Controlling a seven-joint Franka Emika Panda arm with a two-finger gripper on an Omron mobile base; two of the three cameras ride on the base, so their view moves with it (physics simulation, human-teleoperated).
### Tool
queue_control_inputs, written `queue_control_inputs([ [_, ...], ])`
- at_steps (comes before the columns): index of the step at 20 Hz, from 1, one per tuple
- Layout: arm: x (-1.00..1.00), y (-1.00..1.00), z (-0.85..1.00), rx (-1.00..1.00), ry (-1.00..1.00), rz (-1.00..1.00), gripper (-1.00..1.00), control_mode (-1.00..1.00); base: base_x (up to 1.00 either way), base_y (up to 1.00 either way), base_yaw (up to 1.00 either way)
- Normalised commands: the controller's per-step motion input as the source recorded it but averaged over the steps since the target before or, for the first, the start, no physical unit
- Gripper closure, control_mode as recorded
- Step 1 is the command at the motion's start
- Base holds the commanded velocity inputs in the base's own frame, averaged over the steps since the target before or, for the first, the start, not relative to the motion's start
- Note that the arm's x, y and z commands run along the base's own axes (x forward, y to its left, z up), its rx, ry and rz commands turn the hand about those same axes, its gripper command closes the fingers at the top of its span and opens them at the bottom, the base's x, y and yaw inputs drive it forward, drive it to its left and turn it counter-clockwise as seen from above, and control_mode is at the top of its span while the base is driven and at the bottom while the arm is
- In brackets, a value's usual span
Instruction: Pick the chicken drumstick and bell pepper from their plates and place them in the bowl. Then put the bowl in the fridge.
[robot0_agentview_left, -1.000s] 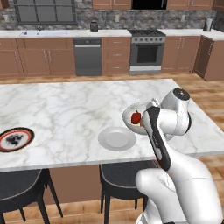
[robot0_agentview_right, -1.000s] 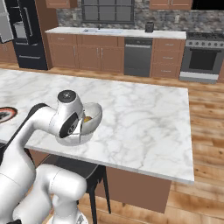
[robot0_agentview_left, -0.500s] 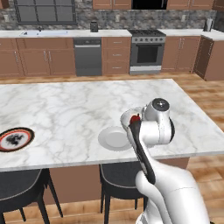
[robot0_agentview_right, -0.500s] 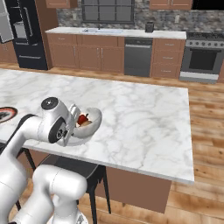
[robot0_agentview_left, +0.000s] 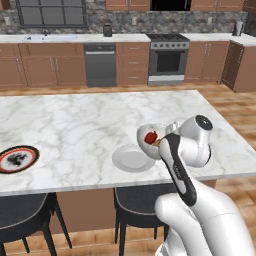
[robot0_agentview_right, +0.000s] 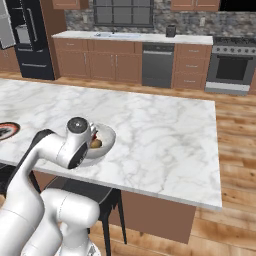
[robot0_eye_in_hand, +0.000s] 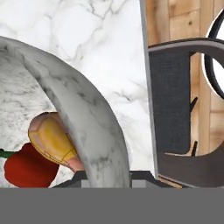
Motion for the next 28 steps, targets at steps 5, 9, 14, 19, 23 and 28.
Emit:
queue_control_inputs([
  [5,0.00,0.17,0.00,0.02,-0.20,0.02,1.00,-1.00,0.00,0.00,0.00],
  [9,0.00,0.14,0.00,0.00,-0.07,0.00,1.00,-1.00,0.00,0.00,0.00],
  [14,0.00,0.04,0.00,-0.01,0.00,0.00,1.00,-1.00,0.00,0.00,0.00],
  [19,0.00,0.00,0.00,0.00,0.00,0.00,1.00,-1.00,0.00,0.00,0.00],
  [23,0.00,0.00,0.00,0.00,0.00,0.00,1.00,-1.00,0.00,0.00,0.00],
  [28,0.00,0.00,0.00,0.00,0.00,0.00,1.00,1.00,0.00,0.00,0.00],
])
